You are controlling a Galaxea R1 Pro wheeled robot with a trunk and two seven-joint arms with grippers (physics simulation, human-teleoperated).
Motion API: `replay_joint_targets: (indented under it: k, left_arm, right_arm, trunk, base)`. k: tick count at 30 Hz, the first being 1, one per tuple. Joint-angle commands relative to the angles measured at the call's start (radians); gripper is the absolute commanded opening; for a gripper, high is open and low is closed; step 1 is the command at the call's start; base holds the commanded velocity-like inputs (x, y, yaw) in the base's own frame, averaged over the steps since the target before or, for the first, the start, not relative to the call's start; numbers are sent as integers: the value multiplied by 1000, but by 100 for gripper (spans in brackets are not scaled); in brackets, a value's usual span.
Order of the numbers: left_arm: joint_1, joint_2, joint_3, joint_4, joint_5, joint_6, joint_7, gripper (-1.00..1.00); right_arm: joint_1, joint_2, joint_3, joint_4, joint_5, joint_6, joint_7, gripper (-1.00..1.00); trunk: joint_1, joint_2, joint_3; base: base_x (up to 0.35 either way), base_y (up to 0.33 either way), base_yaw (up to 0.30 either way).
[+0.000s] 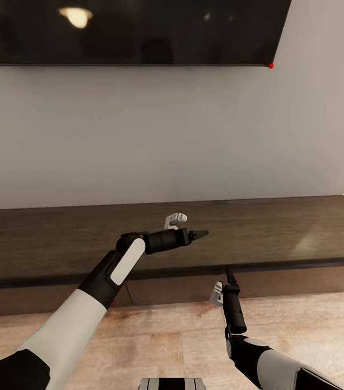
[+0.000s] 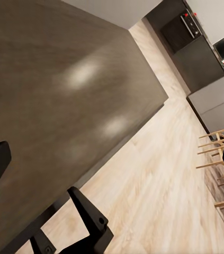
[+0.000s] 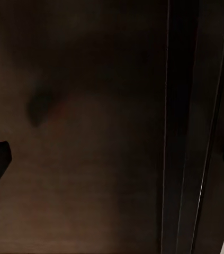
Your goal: Place each of the two pumpkins and all three candles from the living room inside a cabinet in the living room (use any cabinet), then make sure every cabinet is closed, and position the cauldron so it is next to a table in the living room.
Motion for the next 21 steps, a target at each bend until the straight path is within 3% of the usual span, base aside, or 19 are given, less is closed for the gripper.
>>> replay_joint_targets:
  k: [1, 7, 8, 21]
  left_arm:
    - [0, 0, 0, 0, 0, 0, 0, 100]
    - [0, -1, 0, 0, 0, 0, 0, 100]
    - [0, -1, 0, 0, 0, 0, 0, 100]
    - [0, -1, 0, 0, 0, 0, 0, 100]
  right_arm:
    - [-7, 0, -3, 0, 0, 1, 0, 100]
    - [-12, 0, -4, 0, 0, -1, -3, 100]
    - [-12, 0, -4, 0, 0, -1, -3, -100]
    - [-13, 4, -4, 0, 0, -1, -7, -100]
  trunk:
    - [0, 0, 0]
    - [0, 0, 0]
    - [0, 0, 0]
    - [0, 0, 0]
  base:
    - [0, 0, 0]
    - [0, 0, 0]
    - [0, 0, 0]
    - [0, 0, 0]
